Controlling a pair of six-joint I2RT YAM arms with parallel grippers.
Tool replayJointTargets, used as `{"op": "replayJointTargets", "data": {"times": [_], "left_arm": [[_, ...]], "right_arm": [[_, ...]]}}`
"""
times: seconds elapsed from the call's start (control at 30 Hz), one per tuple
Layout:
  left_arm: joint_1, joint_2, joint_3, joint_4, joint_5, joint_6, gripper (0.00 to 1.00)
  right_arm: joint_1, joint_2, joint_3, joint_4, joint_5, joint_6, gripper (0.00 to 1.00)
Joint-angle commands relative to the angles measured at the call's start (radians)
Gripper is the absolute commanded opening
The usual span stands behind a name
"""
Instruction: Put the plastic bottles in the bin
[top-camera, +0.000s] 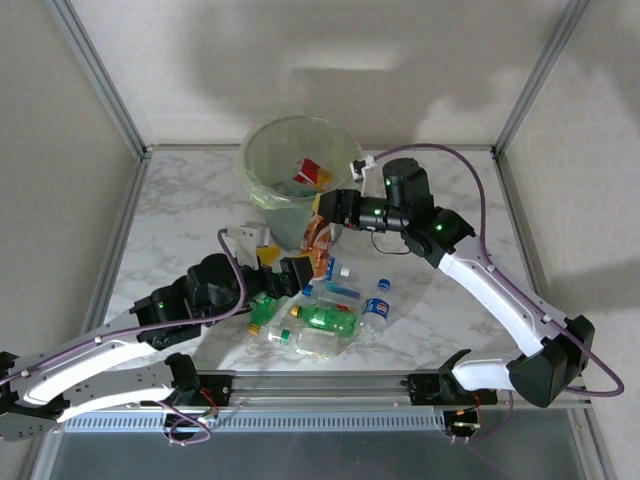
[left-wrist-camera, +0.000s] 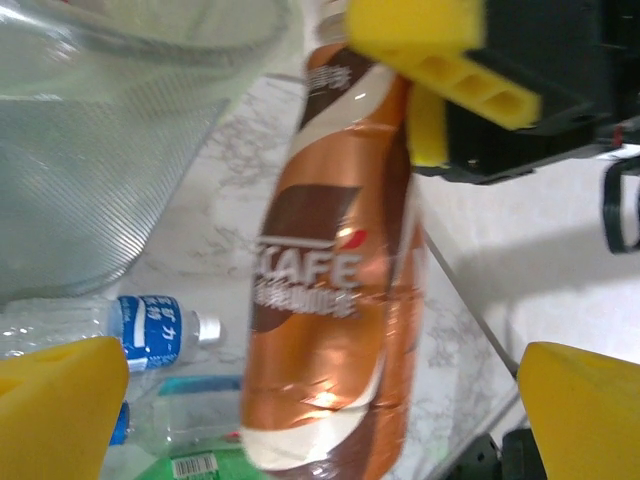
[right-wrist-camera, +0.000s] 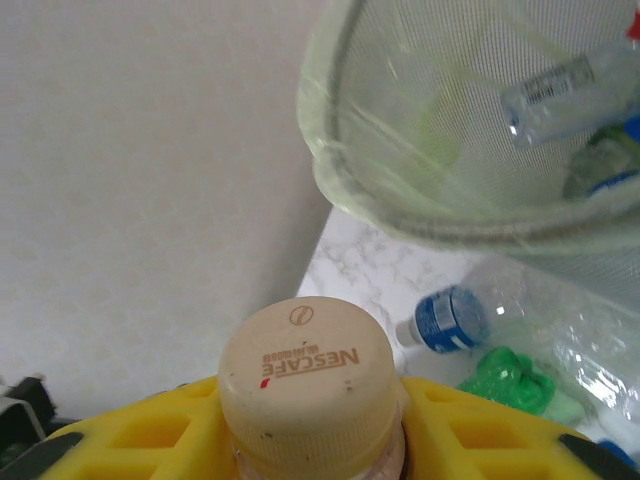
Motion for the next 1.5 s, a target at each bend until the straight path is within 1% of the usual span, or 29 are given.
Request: {"op": "replayJointTargets", "data": {"times": [0.0, 0.07, 0.2, 0.23, 0.3, 0.37, 0.47, 0.57, 0.73, 0.87, 0.93, 1.0, 1.07, 1.1, 1.17, 1.33, 1.47], "left_arm": [[-0.008, -0.035, 0.067, 0.002, -0.148, -0.02, 0.99], [-0.007, -0.038, 0.09, -0.005, -0.213, -0.023, 0.99], [0.004, -0.023, 0.137, -0.056, -0.388, -0.045, 1.0], [0.015, -0.014, 0.147, -0.073, -0.419, -0.055, 0.99], [0.046, 0.005, 0.167, -0.113, -0.438, -0.077, 0.99], [0.091, 0.024, 0.177, -0.144, -0.424, -0.106, 0.99], [0.17, 0.038, 0.168, -0.171, -0.356, -0.162, 0.99], [0.242, 0.031, 0.144, -0.184, -0.302, -0.205, 0.99], [0.326, 0.023, 0.139, -0.267, -0.295, -0.246, 0.99], [0.405, 0.028, 0.138, -0.346, -0.273, -0.275, 1.0], [0.442, 0.022, 0.123, -0.361, -0.245, -0.287, 1.0], [0.473, 0.011, 0.101, -0.371, -0.217, -0.301, 0.99], [0.5, 0.002, 0.082, -0.379, -0.196, -0.311, 1.0], [0.513, 0.002, 0.073, -0.384, -0.185, -0.314, 1.0], [0.53, 0.0, 0.056, -0.392, -0.166, -0.32, 0.99], [0.561, -0.004, 0.006, -0.411, -0.129, -0.353, 0.99], [0.605, -0.006, -0.046, -0.411, -0.073, -0.385, 0.98]], "right_arm": [[-0.034, -0.001, 0.104, 0.009, 0.051, -0.024, 0.41], [-0.057, 0.022, 0.155, 0.008, 0.071, -0.024, 0.42], [-0.083, 0.094, 0.263, 0.013, 0.139, -0.02, 0.42], [-0.087, 0.118, 0.292, 0.017, 0.153, -0.018, 0.41], [-0.091, 0.165, 0.342, 0.028, 0.178, -0.007, 0.41], [-0.095, 0.208, 0.383, 0.052, 0.194, 0.002, 0.4], [-0.103, 0.272, 0.434, 0.094, 0.2, 0.018, 0.41], [-0.107, 0.344, 0.499, 0.095, 0.224, 0.02, 0.41], [-0.116, 0.471, 0.605, 0.078, 0.208, 0.023, 0.42], [-0.116, 0.562, 0.686, 0.05, 0.195, 0.019, 0.44], [-0.117, 0.604, 0.728, 0.038, 0.17, 0.016, 0.47], [-0.115, 0.66, 0.802, 0.006, 0.126, 0.015, 0.54], [-0.114, 0.704, 0.86, -0.046, 0.125, 0.013, 0.63], [-0.113, 0.715, 0.875, -0.065, 0.132, 0.012, 0.67], [-0.113, 0.713, 0.868, -0.075, 0.148, 0.007, 0.71], [-0.114, 0.671, 0.842, -0.067, 0.175, -0.009, 0.71], [-0.113, 0.604, 0.79, -0.074, 0.199, -0.029, 0.69]]}}
